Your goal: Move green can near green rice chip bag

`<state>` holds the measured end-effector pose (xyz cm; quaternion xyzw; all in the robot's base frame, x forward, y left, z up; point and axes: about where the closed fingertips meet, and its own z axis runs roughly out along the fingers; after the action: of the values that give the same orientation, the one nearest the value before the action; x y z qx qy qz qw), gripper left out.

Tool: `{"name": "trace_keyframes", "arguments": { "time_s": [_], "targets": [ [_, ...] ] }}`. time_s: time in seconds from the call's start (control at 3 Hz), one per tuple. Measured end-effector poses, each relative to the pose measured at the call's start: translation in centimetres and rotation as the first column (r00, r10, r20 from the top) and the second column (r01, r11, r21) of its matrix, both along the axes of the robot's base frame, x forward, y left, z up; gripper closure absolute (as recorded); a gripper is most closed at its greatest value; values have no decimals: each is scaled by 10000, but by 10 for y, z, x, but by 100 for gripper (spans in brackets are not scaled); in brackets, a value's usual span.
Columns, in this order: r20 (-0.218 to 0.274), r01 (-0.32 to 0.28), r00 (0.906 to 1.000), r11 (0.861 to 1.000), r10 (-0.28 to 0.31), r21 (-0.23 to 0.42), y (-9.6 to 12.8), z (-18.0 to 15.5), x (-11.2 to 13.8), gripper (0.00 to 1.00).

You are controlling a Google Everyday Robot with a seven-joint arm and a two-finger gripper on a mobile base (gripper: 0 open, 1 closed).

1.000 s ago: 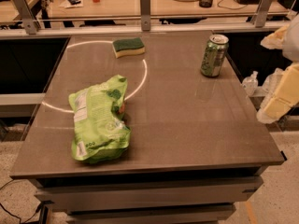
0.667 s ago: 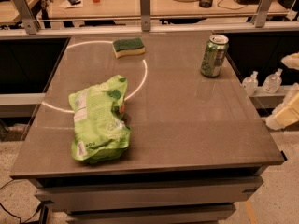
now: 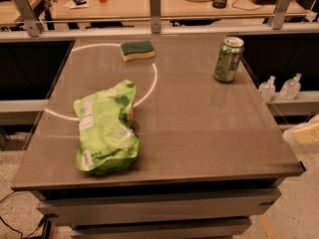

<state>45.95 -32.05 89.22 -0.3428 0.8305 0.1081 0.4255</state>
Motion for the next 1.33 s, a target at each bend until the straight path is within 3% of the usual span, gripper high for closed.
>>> {"name": "trace_keyframes", "arguments": {
  "time_s": [0.33, 0.67, 1.0, 1.33],
  "targets": [
    [1125, 1127, 9865, 9917, -1190, 614, -27, -8, 25, 0],
    [2025, 1991, 9537, 9715, -2223, 1284, -52, -9, 51, 0],
    [2467, 2101, 9347, 9575, -2560, 1976, -66, -12, 76, 0],
    [2910, 1625, 9281, 9560, -2321, 2441, -71, -12, 102, 0]
  ]
}}
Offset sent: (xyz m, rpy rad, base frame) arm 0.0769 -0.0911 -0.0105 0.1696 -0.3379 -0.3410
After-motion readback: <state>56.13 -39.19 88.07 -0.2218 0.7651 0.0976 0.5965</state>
